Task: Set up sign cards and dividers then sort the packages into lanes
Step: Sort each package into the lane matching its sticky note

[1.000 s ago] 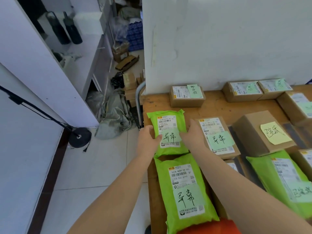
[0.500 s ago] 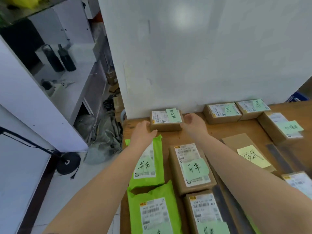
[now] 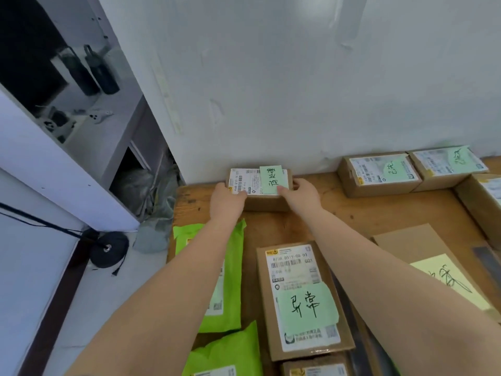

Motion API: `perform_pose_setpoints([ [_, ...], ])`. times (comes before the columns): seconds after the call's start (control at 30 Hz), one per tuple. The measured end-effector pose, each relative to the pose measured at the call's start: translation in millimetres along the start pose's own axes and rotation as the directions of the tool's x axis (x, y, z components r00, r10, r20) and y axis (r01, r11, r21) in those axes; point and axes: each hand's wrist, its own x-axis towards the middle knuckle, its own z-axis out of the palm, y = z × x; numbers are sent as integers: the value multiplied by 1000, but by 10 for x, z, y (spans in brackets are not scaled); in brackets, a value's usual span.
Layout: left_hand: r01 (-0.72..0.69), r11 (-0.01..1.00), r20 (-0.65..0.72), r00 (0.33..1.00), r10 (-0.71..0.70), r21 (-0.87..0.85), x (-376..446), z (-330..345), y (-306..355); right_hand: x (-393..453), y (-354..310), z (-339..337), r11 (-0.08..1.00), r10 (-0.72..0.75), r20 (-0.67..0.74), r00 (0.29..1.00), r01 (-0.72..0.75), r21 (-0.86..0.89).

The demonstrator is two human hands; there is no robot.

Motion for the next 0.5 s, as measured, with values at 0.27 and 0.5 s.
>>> perform_pose_setpoints([
  [0.27, -191, 968, -103, 979, 176, -162, -441, -320, 176, -296, -184, -472, 979, -14, -73, 997, 28, 203],
  [0.5, -224, 834, -45, 971, 233, -504, -1157, -733, 543, -1165, -467, -1020, 923, -82, -219, 972, 157, 351],
])
